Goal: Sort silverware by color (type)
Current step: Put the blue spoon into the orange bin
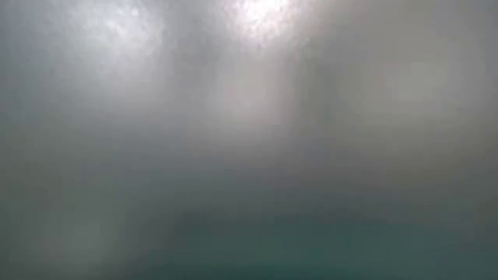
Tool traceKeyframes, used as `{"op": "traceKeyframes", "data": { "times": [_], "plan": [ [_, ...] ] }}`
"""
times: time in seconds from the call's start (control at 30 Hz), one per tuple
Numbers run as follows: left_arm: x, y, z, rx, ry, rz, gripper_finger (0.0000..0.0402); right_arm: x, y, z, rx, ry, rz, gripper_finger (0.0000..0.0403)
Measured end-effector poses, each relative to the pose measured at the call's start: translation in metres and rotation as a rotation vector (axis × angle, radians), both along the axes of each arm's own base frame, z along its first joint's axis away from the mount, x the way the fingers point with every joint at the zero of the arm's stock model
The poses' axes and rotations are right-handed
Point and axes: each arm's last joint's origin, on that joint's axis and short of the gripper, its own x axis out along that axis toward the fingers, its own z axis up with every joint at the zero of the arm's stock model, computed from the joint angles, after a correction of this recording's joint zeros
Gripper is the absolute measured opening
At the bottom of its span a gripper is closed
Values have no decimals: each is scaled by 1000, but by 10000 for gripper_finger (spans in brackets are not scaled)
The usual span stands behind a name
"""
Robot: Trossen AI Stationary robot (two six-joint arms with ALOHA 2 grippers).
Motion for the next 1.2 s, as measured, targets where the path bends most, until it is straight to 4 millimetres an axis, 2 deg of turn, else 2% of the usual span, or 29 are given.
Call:
{"op": "traceKeyframes", "data": {
  "times": [0.2, 0.33, 0.47, 0.6, 0.73, 0.87, 0.97, 1.1, 1.2],
  "plan": [
    [13, -14, 2, -2, -49, 4, 91, -18, 53, 39, 47, -36, 168, 32],
    [25, -29, 5, -9, -99, 13, 91, -33, 95, 48, 75, -7, 287, 32],
    [40, -49, 6, -31, -156, 24, 91, -57, 128, 58, 118, 28, 309, 37],
    [54, -76, 7, -51, -199, 36, 91, -79, 159, 53, 161, 69, 308, 35],
    [64, -111, 11, -46, -231, 50, 91, -106, 193, 44, 284, 89, 348, 34],
    [68, -148, 13, 0, -265, 71, 91, -130, 227, 27, 354, 138, 399, 34],
    [69, -172, 15, 23, -296, 95, 91, -145, 249, 23, 387, 127, 471, 34],
    [67, -192, 17, 54, -318, 149, 91, -154, 274, 18, 411, 84, 570, 34],
    [67, -200, 18, 48, -332, 176, 91, -160, 283, 9, 423, 106, 571, 34]
  ]
}}
